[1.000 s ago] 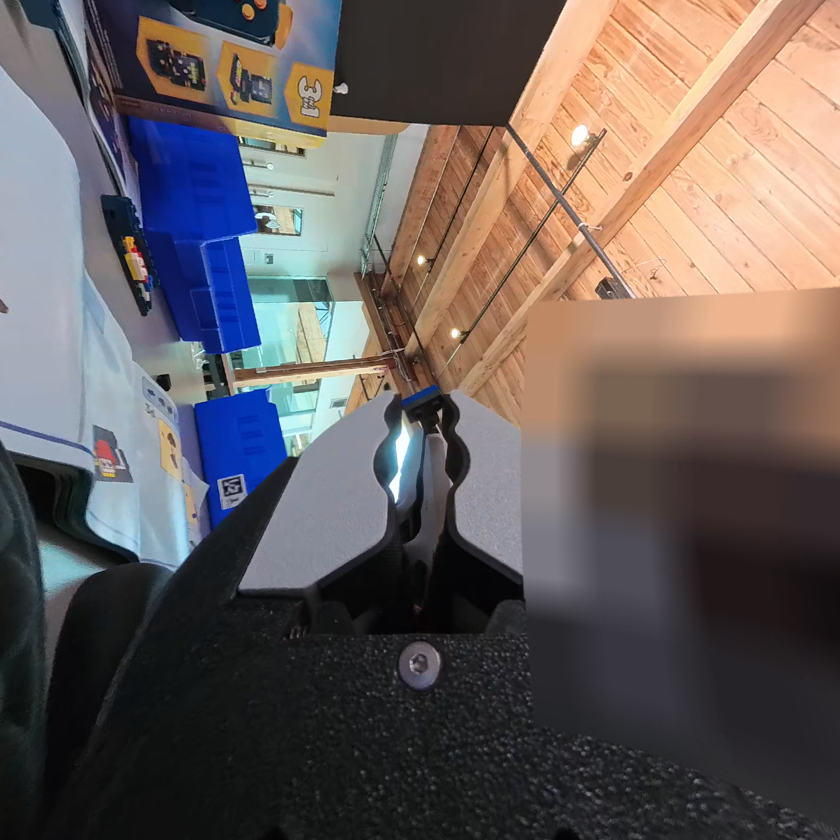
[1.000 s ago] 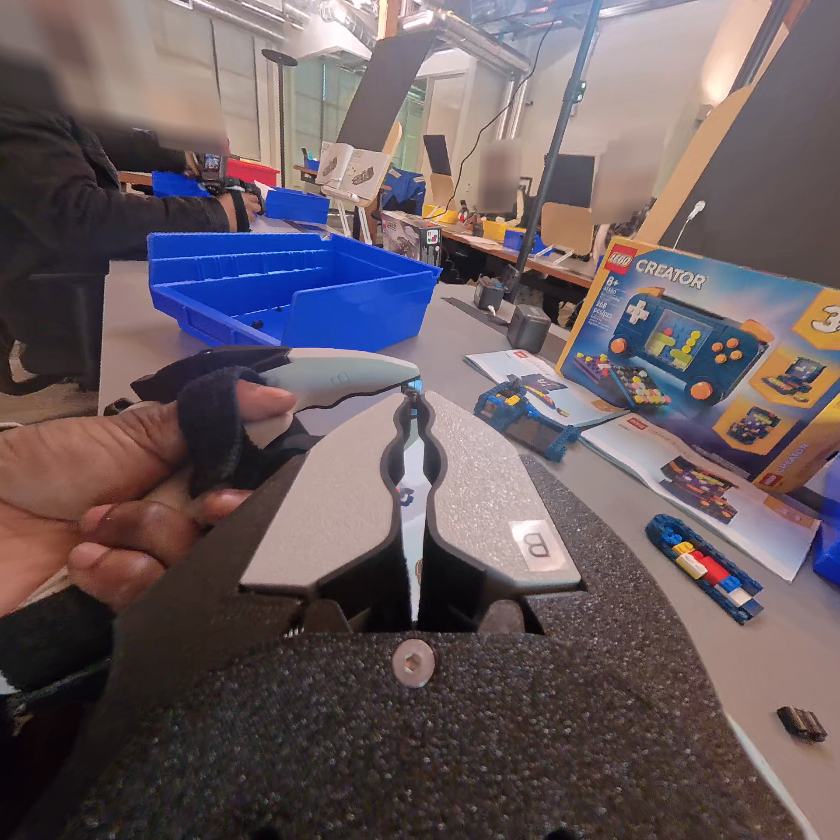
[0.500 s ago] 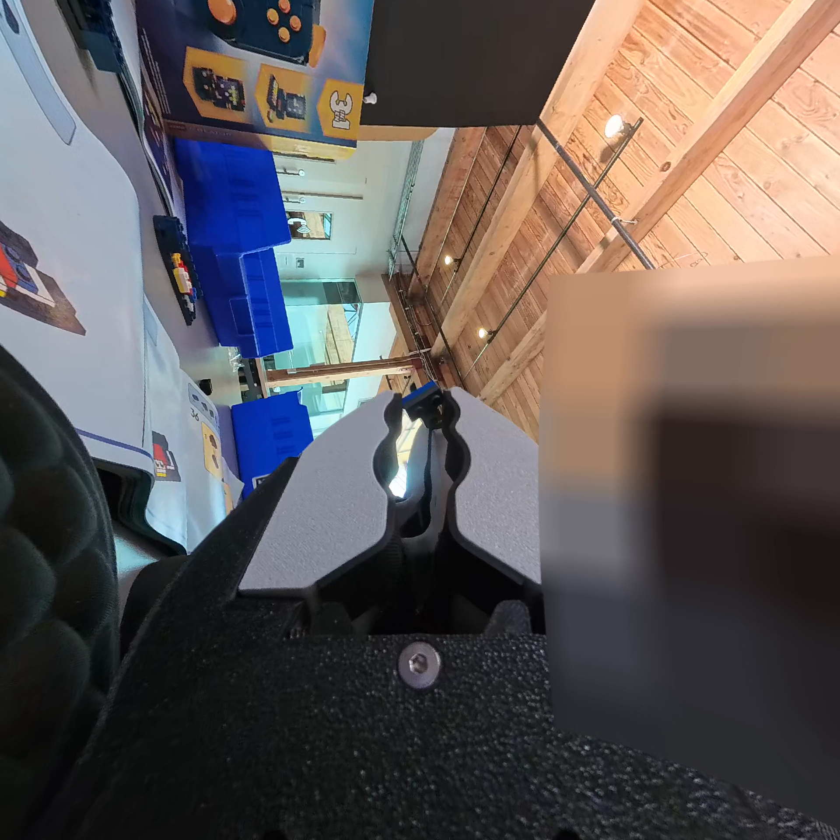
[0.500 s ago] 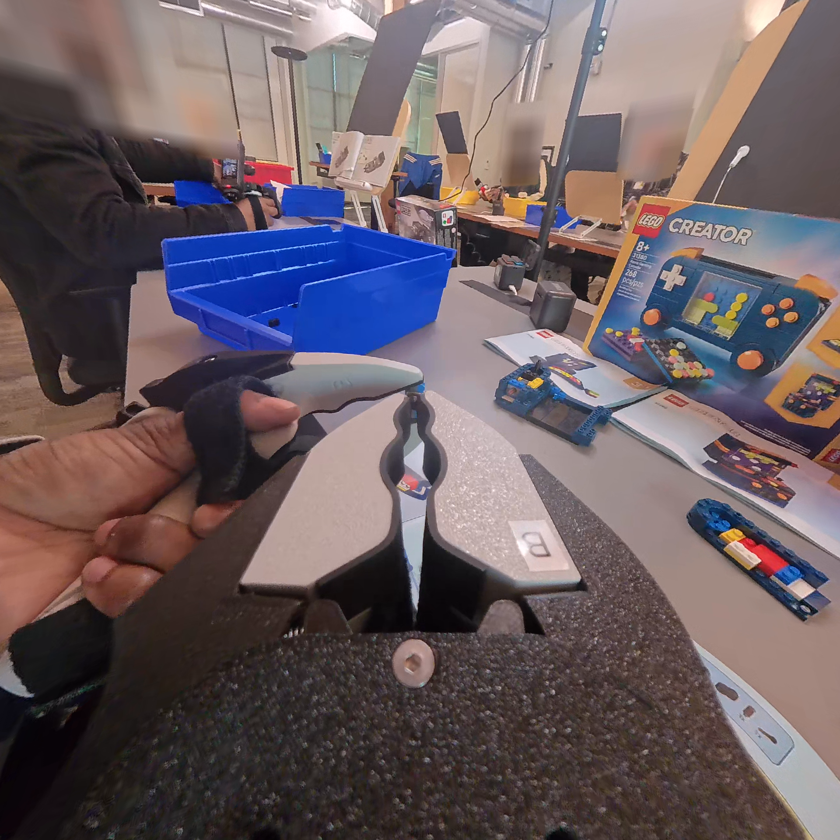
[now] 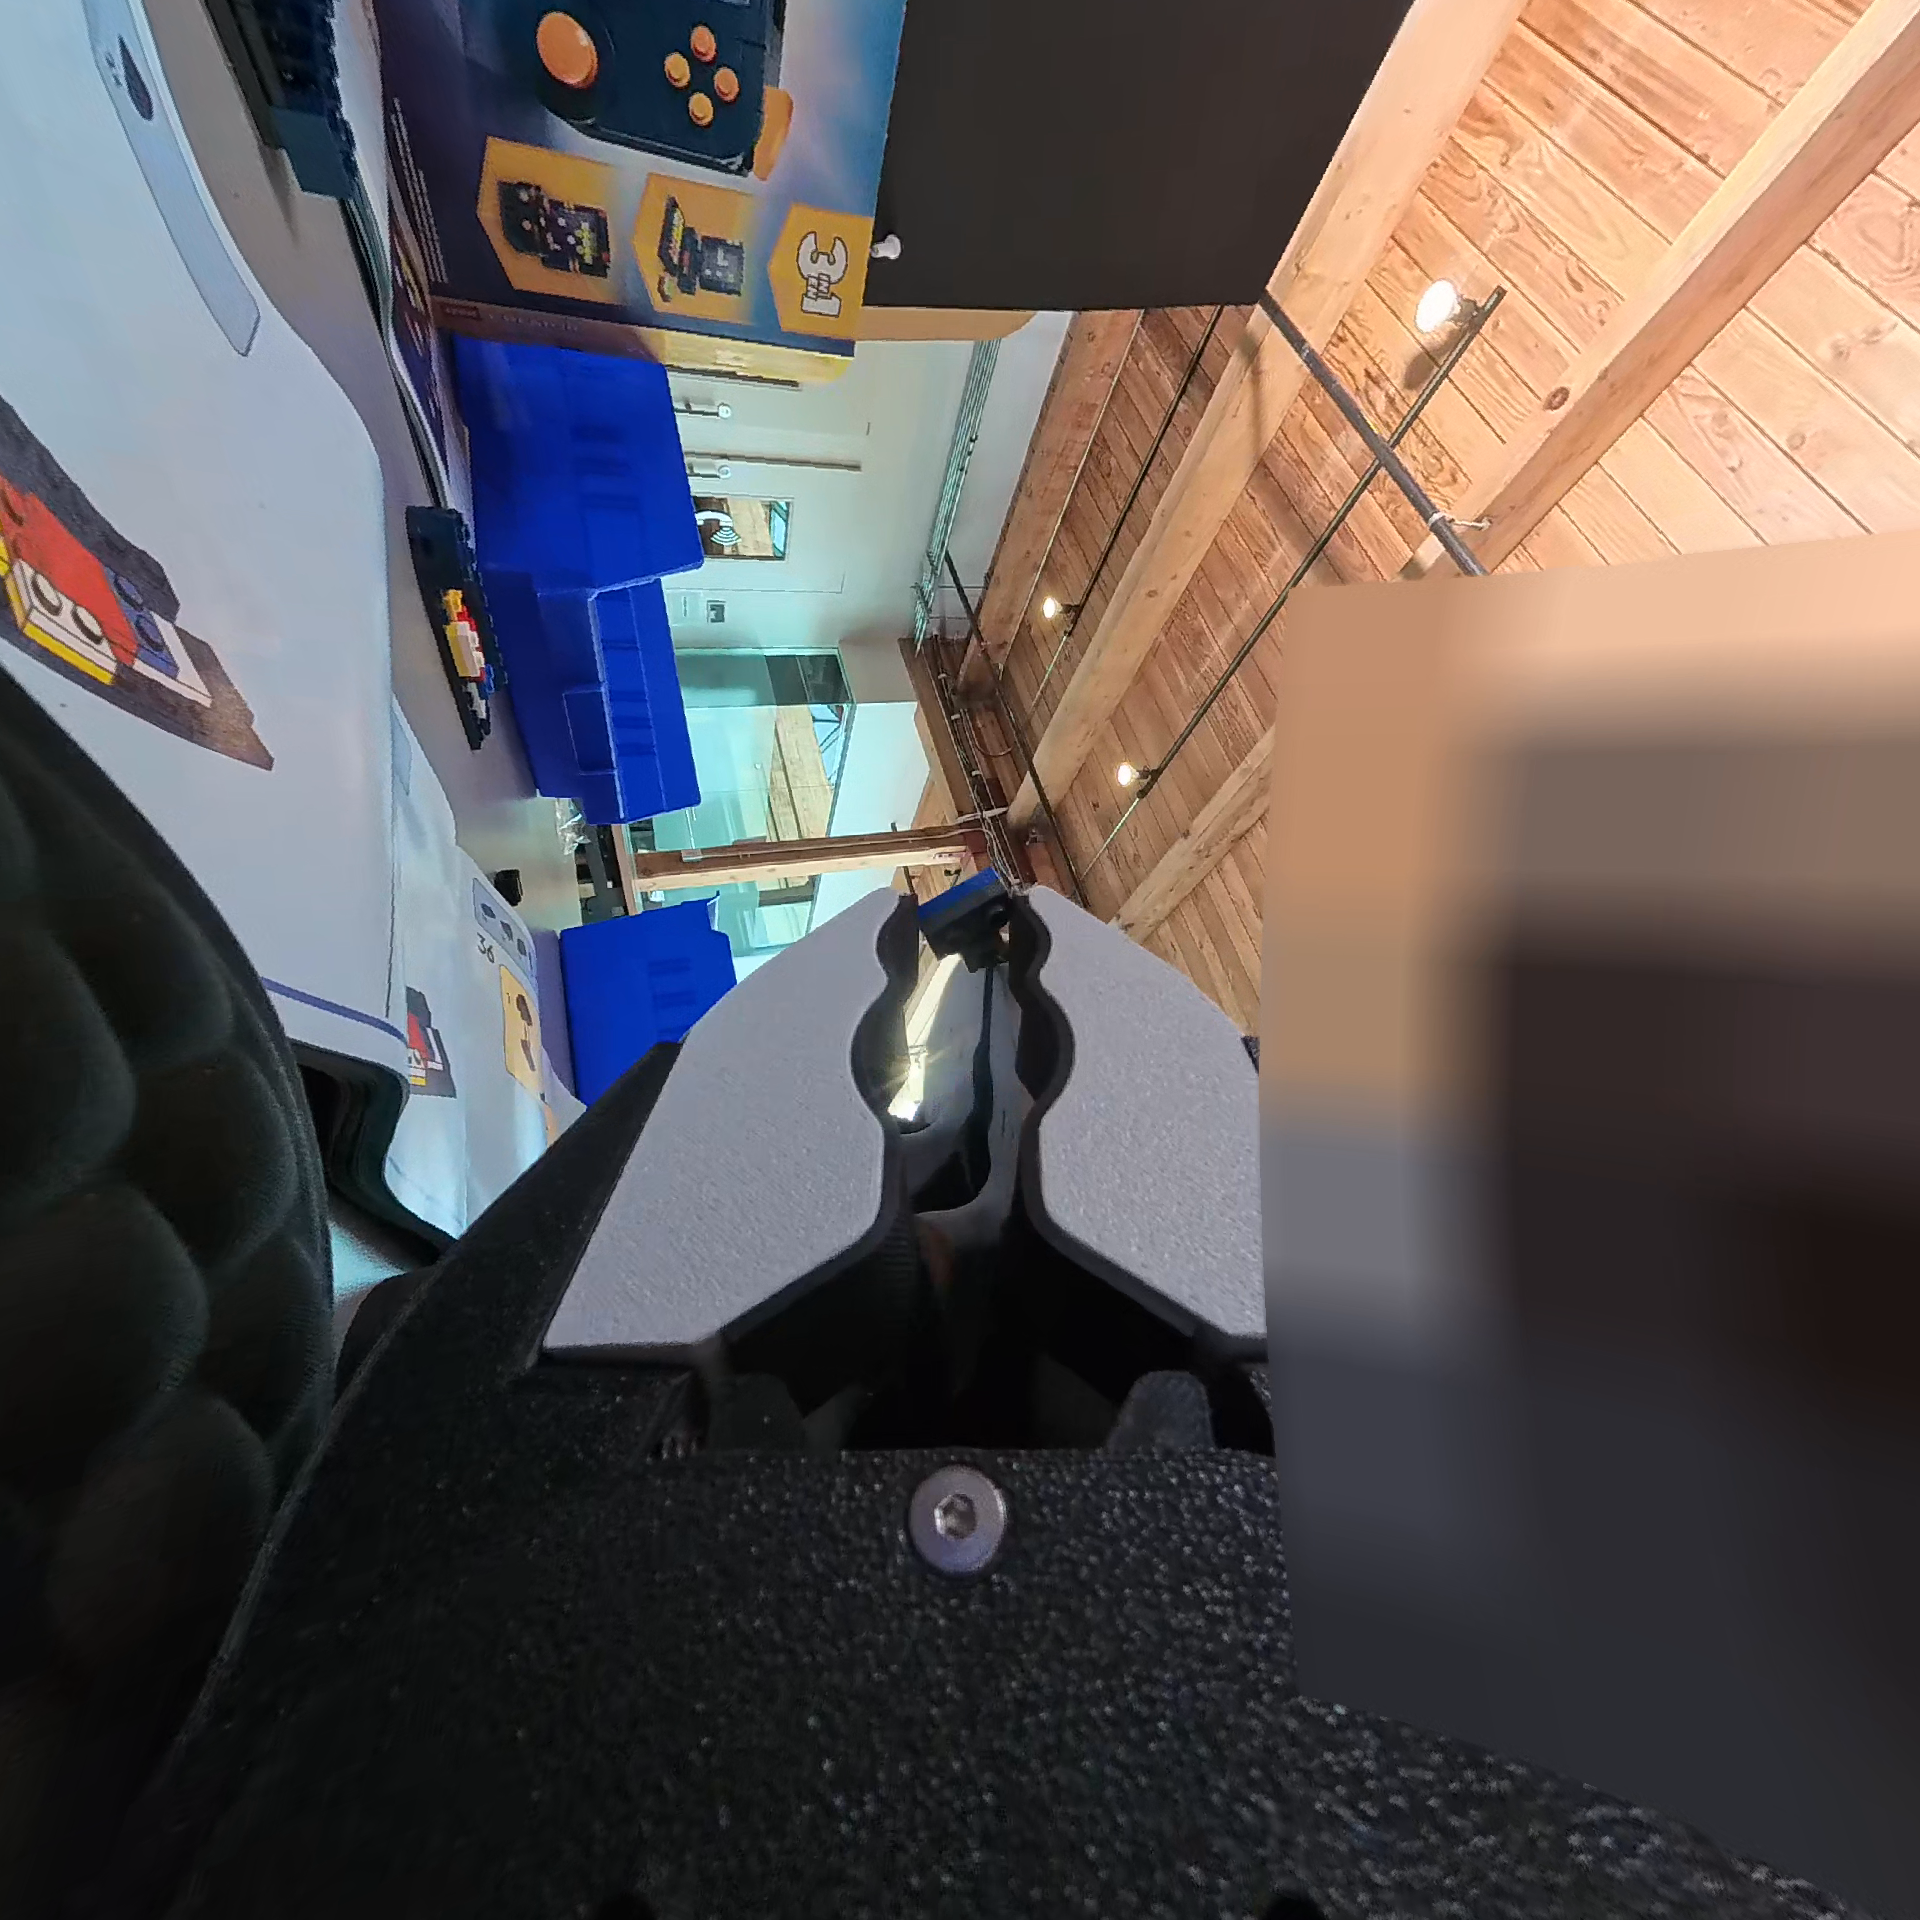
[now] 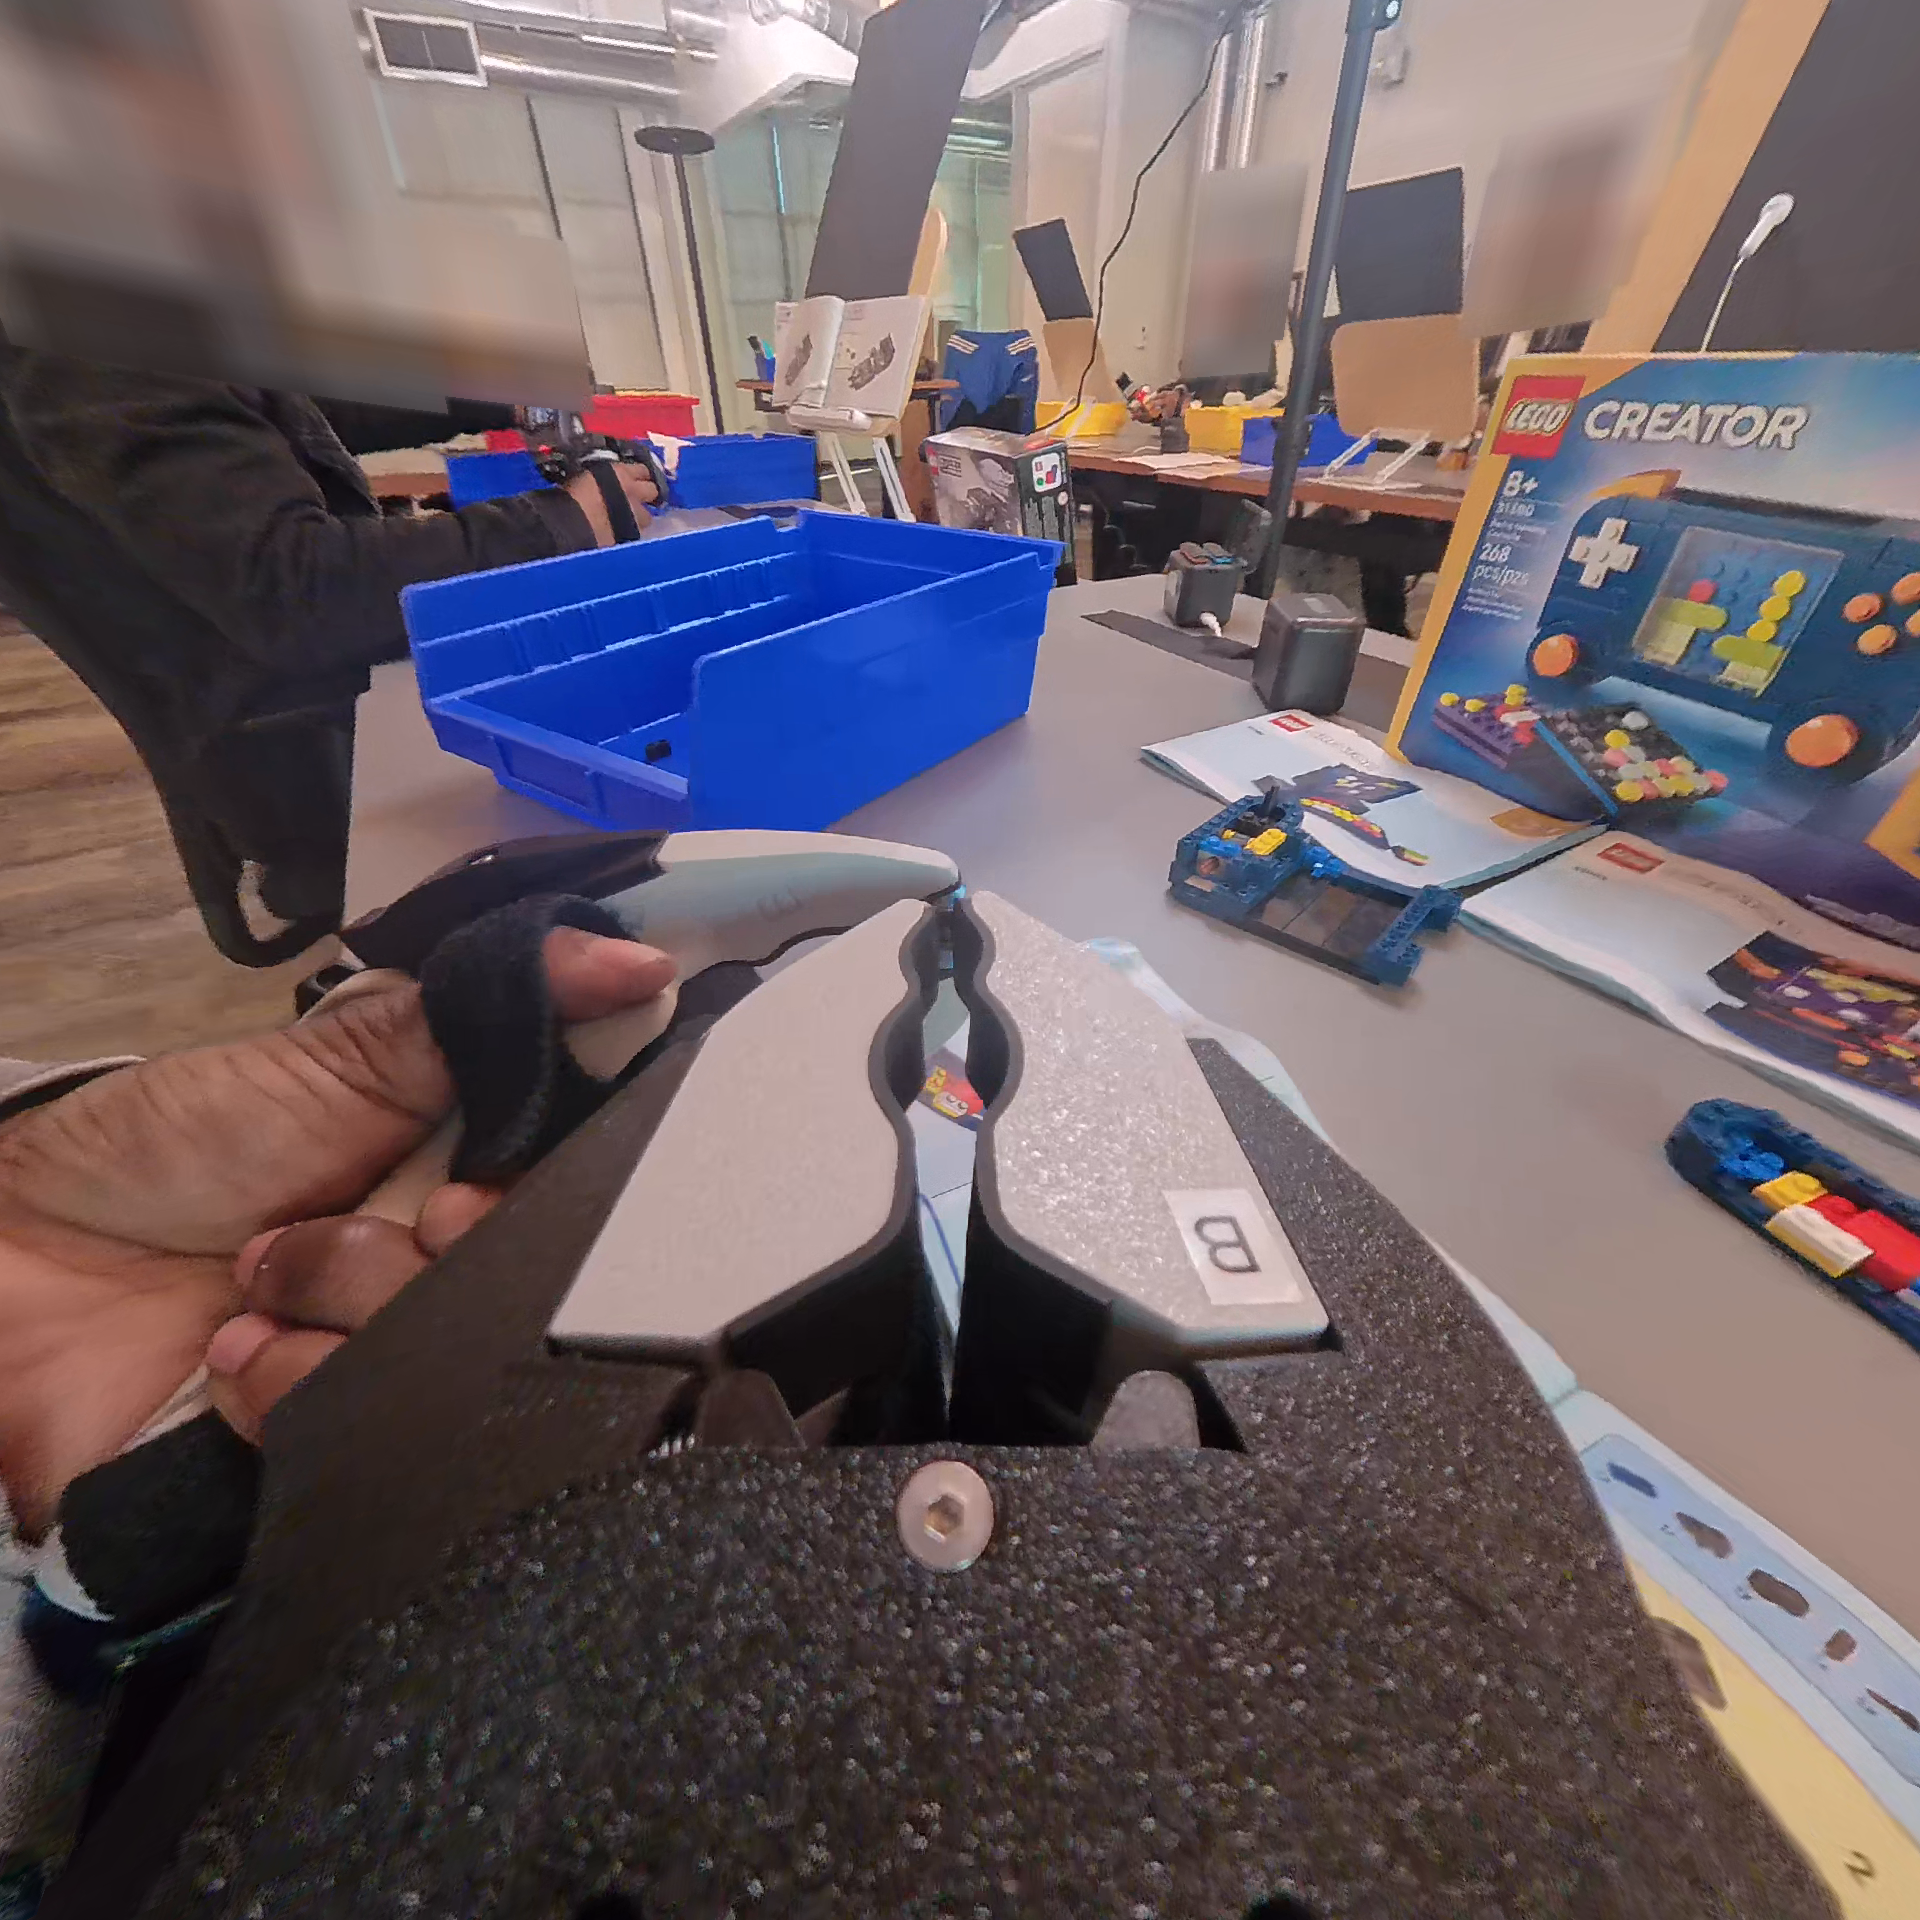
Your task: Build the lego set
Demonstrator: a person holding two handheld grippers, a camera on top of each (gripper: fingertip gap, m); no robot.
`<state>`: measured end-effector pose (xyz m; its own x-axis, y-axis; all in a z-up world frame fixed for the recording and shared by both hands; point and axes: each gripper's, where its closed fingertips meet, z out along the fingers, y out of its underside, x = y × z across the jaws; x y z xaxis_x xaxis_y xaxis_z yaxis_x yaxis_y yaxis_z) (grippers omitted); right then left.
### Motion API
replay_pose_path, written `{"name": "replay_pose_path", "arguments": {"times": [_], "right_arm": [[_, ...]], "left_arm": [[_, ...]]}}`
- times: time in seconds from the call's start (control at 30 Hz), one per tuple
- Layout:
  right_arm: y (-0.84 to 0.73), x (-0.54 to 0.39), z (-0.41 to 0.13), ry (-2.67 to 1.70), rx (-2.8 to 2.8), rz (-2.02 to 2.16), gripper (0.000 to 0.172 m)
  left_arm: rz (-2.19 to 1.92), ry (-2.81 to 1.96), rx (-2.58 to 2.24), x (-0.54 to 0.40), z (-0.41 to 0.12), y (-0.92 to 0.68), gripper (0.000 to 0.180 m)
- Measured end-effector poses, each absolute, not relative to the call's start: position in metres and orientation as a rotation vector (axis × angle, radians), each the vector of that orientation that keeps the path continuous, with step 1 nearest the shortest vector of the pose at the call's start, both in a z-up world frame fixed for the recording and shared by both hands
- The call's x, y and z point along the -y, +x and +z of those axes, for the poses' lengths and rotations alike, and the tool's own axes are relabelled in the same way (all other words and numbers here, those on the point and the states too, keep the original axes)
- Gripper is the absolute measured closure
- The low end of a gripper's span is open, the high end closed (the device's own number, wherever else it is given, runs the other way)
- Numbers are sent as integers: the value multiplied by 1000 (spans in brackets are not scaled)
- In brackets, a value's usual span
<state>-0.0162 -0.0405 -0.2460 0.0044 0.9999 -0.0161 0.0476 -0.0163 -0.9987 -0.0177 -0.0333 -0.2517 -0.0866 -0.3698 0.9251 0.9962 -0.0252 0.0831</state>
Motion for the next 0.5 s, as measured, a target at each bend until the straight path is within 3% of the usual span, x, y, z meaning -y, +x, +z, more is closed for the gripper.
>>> {"name": "replay_pose_path", "arguments": {"times": [0.37, 0.5], "right_arm": [[-20, 47, -244, -1412, 1064, 1667, 169], [-18, 43, -239, -1370, 1040, 1638, 169]], "left_arm": [[-1480, -847, 988, 33, -246, -19, 164], [-1537, -818, 1001, 30, -241, -18, 163]]}}
